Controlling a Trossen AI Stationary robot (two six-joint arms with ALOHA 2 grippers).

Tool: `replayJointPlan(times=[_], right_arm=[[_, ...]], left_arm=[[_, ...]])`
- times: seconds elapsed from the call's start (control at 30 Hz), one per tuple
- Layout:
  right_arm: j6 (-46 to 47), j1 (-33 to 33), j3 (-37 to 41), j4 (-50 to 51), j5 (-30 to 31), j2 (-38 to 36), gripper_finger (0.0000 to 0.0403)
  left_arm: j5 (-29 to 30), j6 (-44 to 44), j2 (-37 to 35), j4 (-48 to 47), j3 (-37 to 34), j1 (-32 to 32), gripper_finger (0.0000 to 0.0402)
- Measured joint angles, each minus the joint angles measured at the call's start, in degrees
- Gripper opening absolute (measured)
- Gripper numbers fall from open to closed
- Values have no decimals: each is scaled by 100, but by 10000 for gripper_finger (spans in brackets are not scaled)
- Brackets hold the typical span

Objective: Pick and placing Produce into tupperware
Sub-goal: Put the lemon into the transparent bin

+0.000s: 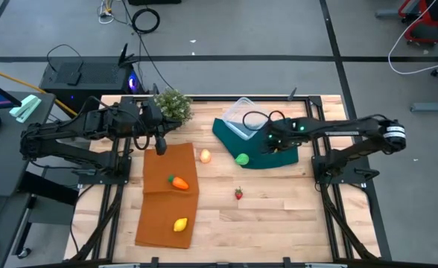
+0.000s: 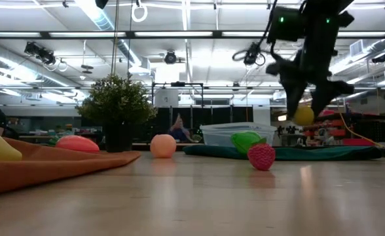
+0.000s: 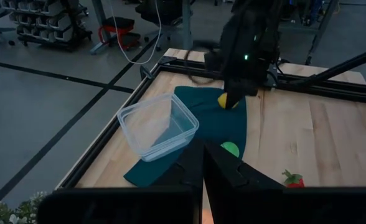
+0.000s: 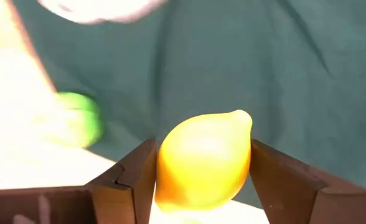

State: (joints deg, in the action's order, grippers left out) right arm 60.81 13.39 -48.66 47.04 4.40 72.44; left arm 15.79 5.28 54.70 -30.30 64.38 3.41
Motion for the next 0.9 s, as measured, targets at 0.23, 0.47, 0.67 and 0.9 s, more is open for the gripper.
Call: replayJointPlan(times=[0.23, 0.47, 0.67, 0.9], right_arm=[[-349, 201, -394, -268, 63, -244, 191], [-1122, 762, -965, -744, 112, -13, 192], [-1916, 1339, -1664, -747, -21, 403, 191], [-2692, 1788, -2521, -686, -387, 1064, 192]], left_arm=[[-1, -11, 0, 0, -2, -2, 24], [1, 4, 0, -2, 0, -2, 17], [-1, 38, 0, 0, 0, 0, 13], [-1, 54, 0, 0, 0, 1, 24]])
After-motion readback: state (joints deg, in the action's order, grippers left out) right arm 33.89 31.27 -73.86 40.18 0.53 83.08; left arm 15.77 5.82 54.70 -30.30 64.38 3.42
